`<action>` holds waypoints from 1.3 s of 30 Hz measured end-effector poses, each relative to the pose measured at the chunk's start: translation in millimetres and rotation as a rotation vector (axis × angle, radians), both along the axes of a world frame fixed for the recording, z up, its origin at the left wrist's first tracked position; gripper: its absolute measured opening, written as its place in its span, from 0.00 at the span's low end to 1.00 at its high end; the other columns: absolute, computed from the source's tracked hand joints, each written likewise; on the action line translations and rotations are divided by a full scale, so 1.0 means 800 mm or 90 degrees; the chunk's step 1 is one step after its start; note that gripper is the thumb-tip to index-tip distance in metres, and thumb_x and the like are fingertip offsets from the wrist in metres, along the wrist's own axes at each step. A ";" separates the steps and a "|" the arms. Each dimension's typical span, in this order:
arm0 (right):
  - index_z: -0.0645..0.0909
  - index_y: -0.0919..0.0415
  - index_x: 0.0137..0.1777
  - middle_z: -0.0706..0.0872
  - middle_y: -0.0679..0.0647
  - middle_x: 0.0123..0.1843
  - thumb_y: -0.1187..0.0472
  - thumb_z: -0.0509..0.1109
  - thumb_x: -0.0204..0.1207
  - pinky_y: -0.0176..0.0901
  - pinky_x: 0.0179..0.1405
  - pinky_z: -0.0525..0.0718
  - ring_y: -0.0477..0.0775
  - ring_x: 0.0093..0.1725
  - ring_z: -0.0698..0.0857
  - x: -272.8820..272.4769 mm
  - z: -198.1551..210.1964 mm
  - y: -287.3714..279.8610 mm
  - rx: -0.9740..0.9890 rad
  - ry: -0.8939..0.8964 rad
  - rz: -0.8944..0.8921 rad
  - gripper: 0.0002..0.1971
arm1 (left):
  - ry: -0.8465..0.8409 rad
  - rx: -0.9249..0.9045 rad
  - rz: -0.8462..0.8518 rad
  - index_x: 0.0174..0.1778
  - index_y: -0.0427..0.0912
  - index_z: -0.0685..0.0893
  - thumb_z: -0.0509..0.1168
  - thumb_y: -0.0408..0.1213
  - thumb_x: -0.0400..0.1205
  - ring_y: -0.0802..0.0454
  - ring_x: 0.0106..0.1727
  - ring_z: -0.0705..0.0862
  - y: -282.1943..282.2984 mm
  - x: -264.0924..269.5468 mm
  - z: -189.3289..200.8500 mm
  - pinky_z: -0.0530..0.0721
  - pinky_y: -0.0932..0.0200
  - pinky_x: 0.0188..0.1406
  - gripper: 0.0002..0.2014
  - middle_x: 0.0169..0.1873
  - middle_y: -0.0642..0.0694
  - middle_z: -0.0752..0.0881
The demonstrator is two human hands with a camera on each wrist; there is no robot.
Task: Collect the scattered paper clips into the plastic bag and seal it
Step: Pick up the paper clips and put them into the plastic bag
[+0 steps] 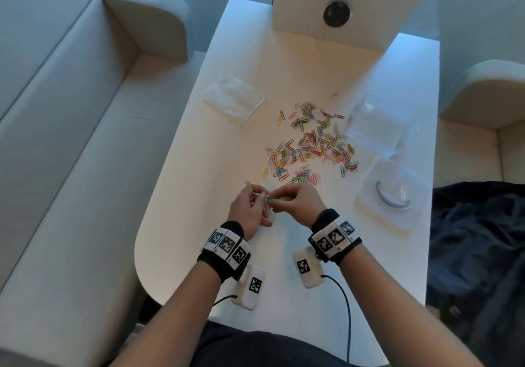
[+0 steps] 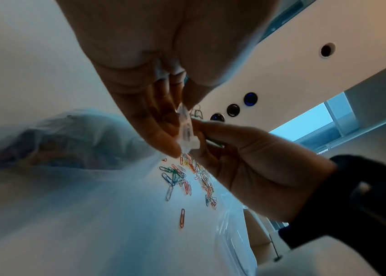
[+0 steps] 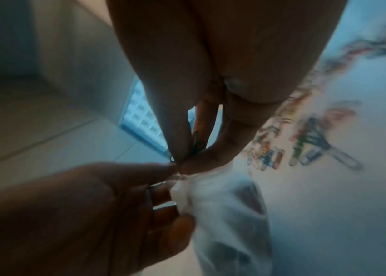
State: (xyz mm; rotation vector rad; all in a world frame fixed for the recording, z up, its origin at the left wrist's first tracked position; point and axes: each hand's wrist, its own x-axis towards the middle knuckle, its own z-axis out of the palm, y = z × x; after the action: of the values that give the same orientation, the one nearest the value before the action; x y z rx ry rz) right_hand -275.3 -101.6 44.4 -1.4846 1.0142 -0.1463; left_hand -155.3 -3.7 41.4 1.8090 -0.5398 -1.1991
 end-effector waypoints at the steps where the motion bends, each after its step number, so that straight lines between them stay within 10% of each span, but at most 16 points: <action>1: 0.91 0.60 0.44 0.92 0.54 0.36 0.59 0.80 0.70 0.40 0.43 0.90 0.50 0.37 0.91 0.008 0.007 0.006 -0.087 0.037 0.046 0.06 | 0.006 -0.008 0.022 0.52 0.41 0.80 0.58 0.35 0.88 0.48 0.34 0.85 0.008 0.001 0.001 0.91 0.47 0.35 0.06 0.34 0.42 0.83; 8: 0.90 0.61 0.55 0.91 0.56 0.51 0.68 0.64 0.77 0.36 0.49 0.80 0.51 0.46 0.85 0.052 0.035 0.014 -0.264 0.235 0.284 0.14 | 0.010 -0.056 0.090 0.55 0.38 0.83 0.58 0.33 0.88 0.47 0.37 0.85 0.025 0.016 0.005 0.92 0.47 0.38 0.08 0.37 0.39 0.83; 15: 0.92 0.58 0.44 0.92 0.52 0.42 0.66 0.72 0.74 0.42 0.50 0.88 0.48 0.40 0.89 0.077 0.048 0.015 -0.316 0.138 0.297 0.07 | -0.019 -0.067 0.099 0.55 0.39 0.83 0.61 0.35 0.87 0.46 0.36 0.86 0.039 0.040 0.010 0.91 0.39 0.40 0.07 0.41 0.36 0.85; 21: 0.91 0.57 0.47 0.91 0.51 0.46 0.72 0.66 0.74 0.47 0.53 0.88 0.47 0.43 0.88 0.083 0.013 -0.025 -0.377 0.004 0.057 0.14 | -0.075 -0.085 0.180 0.49 0.50 0.85 0.61 0.35 0.87 0.44 0.37 0.85 0.062 0.073 0.011 0.91 0.41 0.38 0.08 0.40 0.40 0.84; 26: 0.71 0.53 0.78 0.69 0.58 0.81 0.56 0.64 0.81 0.62 0.76 0.69 0.62 0.80 0.67 0.082 -0.074 -0.009 -0.640 0.188 0.693 0.24 | -0.083 -0.078 0.223 0.49 0.51 0.85 0.61 0.35 0.87 0.41 0.37 0.83 0.079 0.105 0.008 0.89 0.49 0.36 0.09 0.37 0.39 0.82; 28: 0.60 0.53 0.83 0.60 0.56 0.85 0.50 0.63 0.82 0.63 0.80 0.63 0.61 0.83 0.61 0.072 -0.096 -0.019 -0.674 0.225 0.772 0.30 | -0.079 -0.072 0.226 0.50 0.49 0.85 0.61 0.35 0.87 0.44 0.35 0.85 0.081 0.112 0.005 0.90 0.47 0.38 0.08 0.37 0.41 0.83; 35: 0.45 0.46 0.85 0.43 0.55 0.87 0.36 0.48 0.83 0.72 0.81 0.46 0.65 0.85 0.44 0.047 -0.098 -0.123 -0.769 0.376 0.701 0.34 | -0.030 -0.060 0.231 0.53 0.41 0.84 0.60 0.33 0.87 0.51 0.28 0.84 0.071 0.105 0.005 0.90 0.48 0.39 0.07 0.33 0.46 0.83; 39: 0.48 0.43 0.85 0.44 0.55 0.88 0.36 0.53 0.82 0.76 0.77 0.57 0.71 0.84 0.49 0.053 -0.085 -0.158 -0.667 0.468 0.637 0.34 | -0.009 -0.053 0.221 0.56 0.36 0.84 0.61 0.34 0.87 0.54 0.27 0.82 0.055 0.096 0.006 0.91 0.51 0.36 0.08 0.33 0.50 0.86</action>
State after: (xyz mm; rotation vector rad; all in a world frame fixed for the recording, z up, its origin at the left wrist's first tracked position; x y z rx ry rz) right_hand -232.9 -227.8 -23.3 -2.9770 0.5905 0.7482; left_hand -78.7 40.0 46.1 1.7535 -0.2643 -0.9148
